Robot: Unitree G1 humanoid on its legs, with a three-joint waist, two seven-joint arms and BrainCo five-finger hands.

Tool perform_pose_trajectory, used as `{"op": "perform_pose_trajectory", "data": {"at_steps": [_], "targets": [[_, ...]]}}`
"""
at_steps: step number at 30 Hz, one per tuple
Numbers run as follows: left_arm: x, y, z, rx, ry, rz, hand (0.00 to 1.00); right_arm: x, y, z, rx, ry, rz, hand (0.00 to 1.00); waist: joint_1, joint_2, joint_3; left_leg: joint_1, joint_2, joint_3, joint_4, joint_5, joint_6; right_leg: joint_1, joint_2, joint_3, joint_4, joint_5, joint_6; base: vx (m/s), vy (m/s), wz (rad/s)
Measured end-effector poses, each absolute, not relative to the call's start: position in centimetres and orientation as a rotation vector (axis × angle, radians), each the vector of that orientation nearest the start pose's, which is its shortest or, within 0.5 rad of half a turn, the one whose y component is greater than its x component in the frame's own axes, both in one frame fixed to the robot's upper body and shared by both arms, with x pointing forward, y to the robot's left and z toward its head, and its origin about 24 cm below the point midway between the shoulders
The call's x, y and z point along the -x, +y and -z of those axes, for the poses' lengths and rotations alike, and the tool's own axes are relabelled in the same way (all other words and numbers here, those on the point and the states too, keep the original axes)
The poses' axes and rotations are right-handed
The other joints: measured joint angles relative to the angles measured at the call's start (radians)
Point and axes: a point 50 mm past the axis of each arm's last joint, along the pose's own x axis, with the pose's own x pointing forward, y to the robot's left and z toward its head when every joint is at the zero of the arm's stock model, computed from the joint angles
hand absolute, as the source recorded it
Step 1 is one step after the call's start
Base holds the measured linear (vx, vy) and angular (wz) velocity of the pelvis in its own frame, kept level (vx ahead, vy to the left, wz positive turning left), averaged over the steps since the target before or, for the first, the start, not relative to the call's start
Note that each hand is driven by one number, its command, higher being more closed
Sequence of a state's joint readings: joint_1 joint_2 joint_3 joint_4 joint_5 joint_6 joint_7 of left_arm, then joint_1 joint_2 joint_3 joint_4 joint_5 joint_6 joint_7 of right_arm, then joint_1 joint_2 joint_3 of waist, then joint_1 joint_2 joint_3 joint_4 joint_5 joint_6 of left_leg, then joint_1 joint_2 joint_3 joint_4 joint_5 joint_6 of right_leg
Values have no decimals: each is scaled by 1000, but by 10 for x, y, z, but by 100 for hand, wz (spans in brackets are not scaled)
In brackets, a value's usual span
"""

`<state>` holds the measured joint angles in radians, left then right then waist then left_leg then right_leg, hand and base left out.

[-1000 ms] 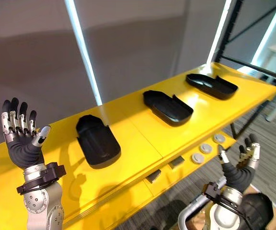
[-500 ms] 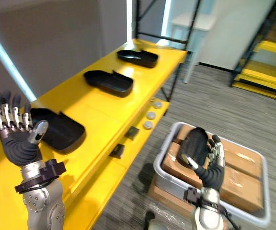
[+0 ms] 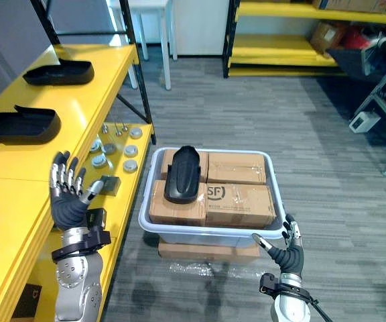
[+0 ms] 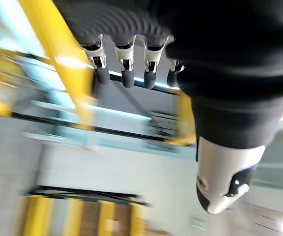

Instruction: Walk over and take plastic housings, then place them on the shelf

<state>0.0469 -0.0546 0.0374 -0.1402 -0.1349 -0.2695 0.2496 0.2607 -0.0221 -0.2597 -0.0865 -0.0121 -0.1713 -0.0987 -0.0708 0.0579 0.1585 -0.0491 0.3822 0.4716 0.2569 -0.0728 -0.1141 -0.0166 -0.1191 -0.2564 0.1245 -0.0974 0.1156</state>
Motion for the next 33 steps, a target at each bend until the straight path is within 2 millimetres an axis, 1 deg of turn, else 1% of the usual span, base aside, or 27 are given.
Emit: {"op": "perform_pose_trajectory", "data": {"at_steps": [1,3,4,5,7,8,9,10,11,12,13,15,18,20,21,22,23,24,25,26,27,28,29,30,31,32,33], "targets": [[-238,168,-75,218,-299,-321,0,-185,-236,-27,108,-14,418,0,-2,1,6,0,-6,-12,-3,0,0,4,-4,-4,-1,0,0,3,55,23],[-244,165,-45,180,-150,-321,0,-195,-239,-27,94,-24,451,0,-1,0,30,0,-33,-54,-7,1,1,17,-23,-9,-10,2,3,-2,72,17],[-245,164,-38,160,-116,-318,0,-199,-239,-28,89,-29,458,0,0,1,36,-2,-39,-65,-7,1,1,19,-28,-10,-12,3,5,-19,93,11],[-247,164,-19,82,-27,-303,0,-213,-239,-33,69,-61,474,0,4,4,60,-8,-53,-82,1,1,1,19,-42,-9,-12,5,8,-22,77,10],[-250,165,-10,26,20,-286,0,-225,-239,-40,57,-92,484,0,5,1,86,-34,-59,-99,27,3,3,12,-52,-12,-11,6,9,-42,71,10],[-254,168,3,-20,83,-270,0,-243,-238,-50,44,-133,499,0,11,1,115,-86,-61,-132,77,14,-9,-14,-61,-11,-11,17,9,-74,61,4],[-255,169,7,-32,107,-267,0,-251,-238,-55,34,-150,505,0,17,0,127,-114,-62,-149,109,17,-9,-24,-65,-9,-12,24,7,-97,86,5],[-259,170,12,-62,137,-257,0,-265,-238,-68,13,-196,525,0,29,-9,175,-169,-71,-183,168,0,-16,-28,-83,-7,-12,30,8,-76,78,6],[-259,170,15,-71,151,-253,0,-272,-240,-73,7,-211,537,0,34,-9,188,-177,-95,-212,139,-22,-43,-37,-91,-7,-11,33,13,-94,146,-2],[-258,170,19,-79,170,-250,0,-288,-244,-83,-6,-231,558,0,49,3,203,-177,-136,-242,41,0,-19,-64,-93,-3,-9,41,24,-59,190,2],[-259,172,21,-95,180,-249,0,-299,-247,-92,-23,-246,577,0,54,0,220,-180,-144,-244,15,-4,-24,-79,-95,-5,-10,46,29,-29,228,6],[-262,180,21,-130,188,-248,0,-320,-254,-118,-47,-298,622,0,95,-10,264,-204,-164,-255,21,-5,-23,-98,-113,-5,-11,70,30,2,175,16],[-254,194,31,-171,231,-277,0,-345,-253,-140,-73,-307,615,0,119,-10,268,-213,-166,-258,49,-5,-22,-100,-120,-3,7,79,26,24,91,4],[-250,206,35,-184,255,-308,0,-363,-261,-165,-53,-318,638,0,146,-10,269,-270,-147,-262,154,-15,-8,-109,-114,0,17,84,24,36,55,2],[-249,208,36,-183,258,-315,0,-367,-264,-172,-51,-321,643,0,151,-12,274,-311,-137,-268,226,-15,-8,-109,-113,0,17,85,23,-31,74,6],[-248,208,38,-165,267,-325,0,-373,-269,-188,-75,-338,657,0,153,-12,286,-385,-156,-301,266,-68,-18,-115,-118,2,18,87,22,-48,100,-2],[-245,204,43,-154,287,-319,0,-377,-279,-202,-79,-343,679,0,163,11,290,-382,-179,-313,146,-36,40,-127,-108,6,20,90,27,-36,189,-4],[-246,204,45,-157,294,-314,0,-377,-285,-204,-80,-338,693,0,166,7,297,-377,-174,-309,145,-46,42,-129,-107,6,20,89,28,40,186,-2],[-247,200,46,-157,299,-301,0,-378,-298,-205,-83,-298,726,0,178,4,308,-386,-182,-311,148,-40,51,-149,-116,4,49,101,33,65,176,5],[-246,198,48,-145,308,-300,0,-380,-306,-204,-78,-254,744,0,194,13,315,-384,-176,-317,157,-41,52,-191,-119,7,119,99,35,56,90,-3],[-246,196,49,-128,314,-306,0,-385,-306,-209,-86,-230,737,0,201,38,328,-382,-160,-335,160,-41,52,-212,-90,28,84,32,63,33,57,-10],[-247,196,49,-127,314,-305,0,-386,-308,-212,-89,-220,740,0,201,50,334,-382,-157,-342,162,-41,52,-217,-73,28,35,32,62,13,23,3],[-250,197,48,-128,309,-304,0,-385,-314,-214,-91,-195,751,0,207,50,334,-384,-166,-341,167,-41,52,-237,-55,28,-51,76,27,18,-10,25],[-252,197,46,-127,303,-303,0,-383,-320,-214,-89,-187,764,0,207,49,334,-388,-177,-343,174,-43,49,-240,-51,29,-85,134,6,36,-61,45],[-254,189,45,-102,293,-292,0,-379,-331,-221,-57,-183,783,0,207,82,335,-403,-174,-368,194,-54,36,-243,-28,21,-88,201,0,63,-85,22],[-252,187,47,-97,293,-290,0,-380,-332,-222,-31,-167,779,0,212,95,334,-417,-153,-365,217,-53,38,-253,-7,23,-87,210,-5,90,-95,0],[-250,184,50,-102,308,-276,0,-380,-333,-221,-24,-143,777,0,213,95,335,-421,-141,-367,228,-53,38,-254,1,24,-88,210,-5,81,-59,-23]]}}
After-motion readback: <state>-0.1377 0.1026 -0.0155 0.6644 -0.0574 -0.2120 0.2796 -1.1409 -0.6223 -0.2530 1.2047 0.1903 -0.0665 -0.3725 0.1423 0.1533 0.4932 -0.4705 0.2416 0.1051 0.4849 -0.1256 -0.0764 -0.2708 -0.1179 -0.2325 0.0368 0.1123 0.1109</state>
